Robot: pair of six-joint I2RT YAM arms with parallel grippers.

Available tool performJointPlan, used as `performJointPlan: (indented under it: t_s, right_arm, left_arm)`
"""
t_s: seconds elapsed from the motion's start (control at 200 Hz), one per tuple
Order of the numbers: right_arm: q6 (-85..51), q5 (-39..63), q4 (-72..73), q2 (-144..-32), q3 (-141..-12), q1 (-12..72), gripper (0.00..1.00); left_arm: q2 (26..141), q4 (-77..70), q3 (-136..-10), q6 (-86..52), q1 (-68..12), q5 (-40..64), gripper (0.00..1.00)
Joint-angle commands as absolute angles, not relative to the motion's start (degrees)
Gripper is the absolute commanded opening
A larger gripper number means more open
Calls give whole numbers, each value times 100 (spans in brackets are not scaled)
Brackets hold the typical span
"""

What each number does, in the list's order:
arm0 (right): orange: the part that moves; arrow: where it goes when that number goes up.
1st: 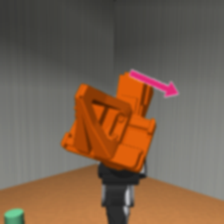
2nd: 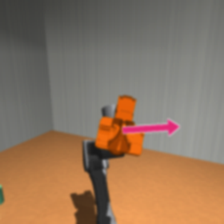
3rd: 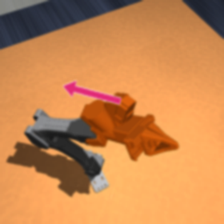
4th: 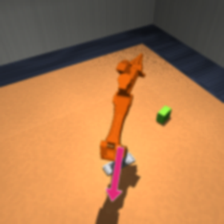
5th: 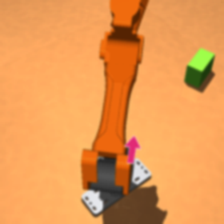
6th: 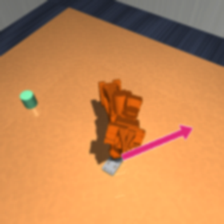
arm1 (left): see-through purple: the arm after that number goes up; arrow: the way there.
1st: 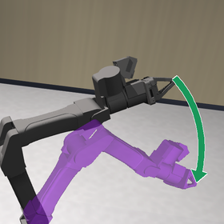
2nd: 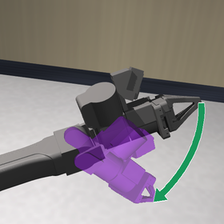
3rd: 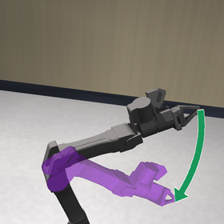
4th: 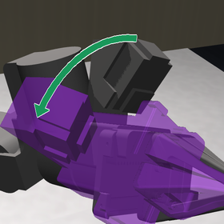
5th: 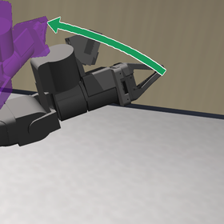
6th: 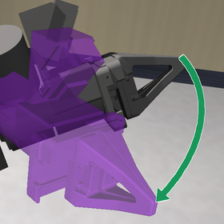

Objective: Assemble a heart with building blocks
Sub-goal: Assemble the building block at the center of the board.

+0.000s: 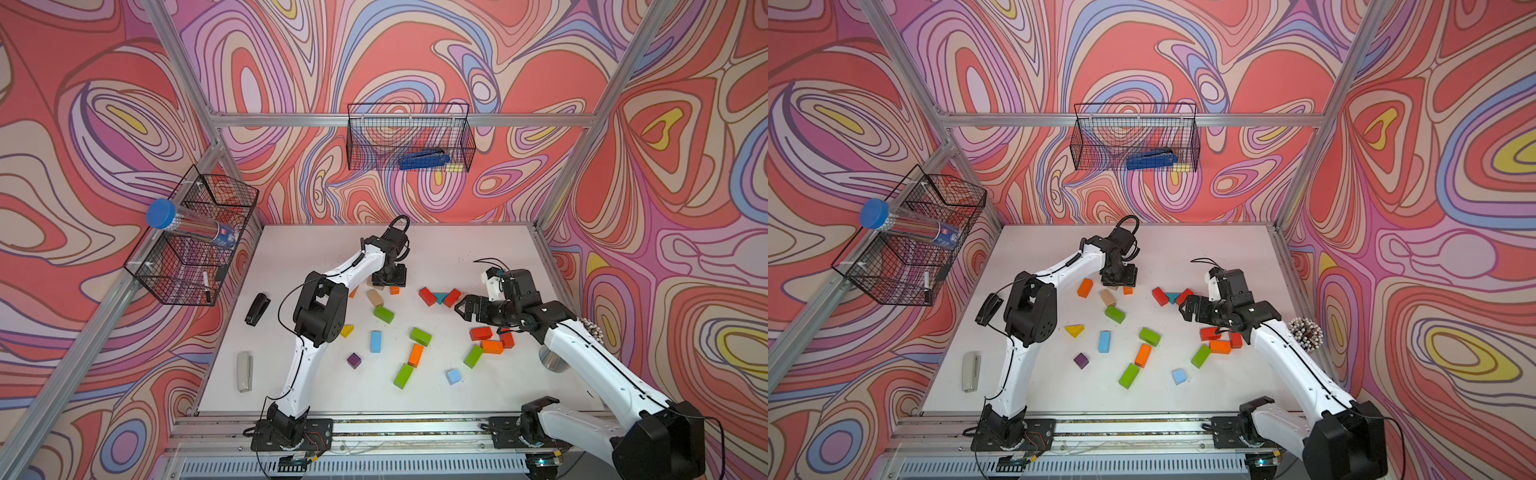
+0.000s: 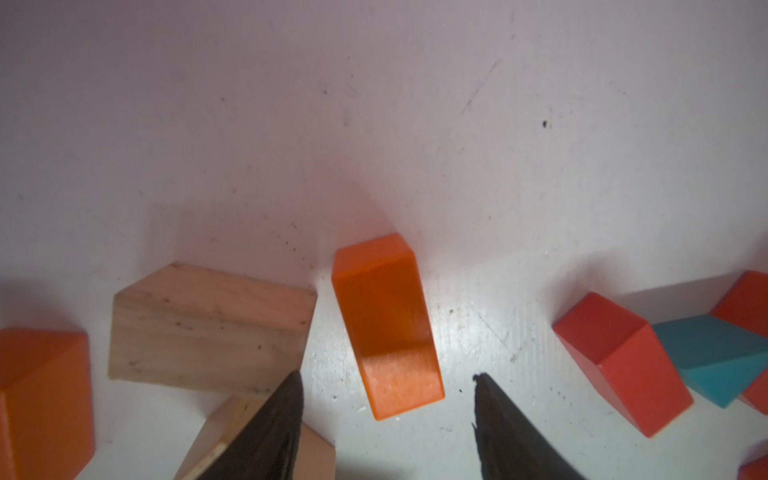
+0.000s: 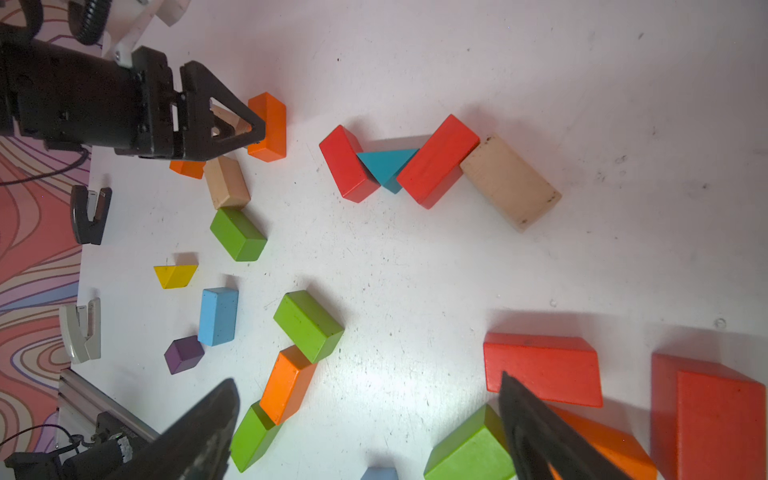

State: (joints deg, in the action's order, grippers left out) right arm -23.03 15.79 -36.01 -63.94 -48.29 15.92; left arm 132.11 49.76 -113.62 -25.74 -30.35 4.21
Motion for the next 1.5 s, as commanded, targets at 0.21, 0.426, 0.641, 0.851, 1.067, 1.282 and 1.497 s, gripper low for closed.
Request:
performJointPlan:
  t_s: [0.21, 0.426, 0.641, 0.851, 1.067, 1.282, 1.497]
  right_arm:
    - [-2258, 1444, -3533, -6407, -4783, 1626, 97]
    - [-2256, 1452, -3515, -6425, -4764, 1626, 96]
    - [-2259, 1503, -3498, -6457, -4756, 1622, 95]
    - [-2259, 1503, -3476, -6456, -4764, 1626, 95]
    - [-2247, 1512, -3480, -6460, -4764, 1626, 95]
    - [-2244, 1486, -3501, -6453, -4764, 1626, 95]
    - [-2239, 1468, -3511, -6450, -4773, 1626, 95]
  left_arm:
    - [13614, 5095, -11552, -2548, -3059, 309, 44]
    - [13334, 4588, -11023, -1781, -3077, 464, 25]
    - [12880, 4099, -10222, -591, -3094, 701, 6]
    - [12509, 4155, -9785, 95, -3166, 907, 9]
    - [12528, 4338, -9764, 561, -3341, 926, 10]
    - [12787, 4626, -10069, 869, -3607, 850, 11]
    - [12863, 4683, -10156, 968, -3738, 903, 12]
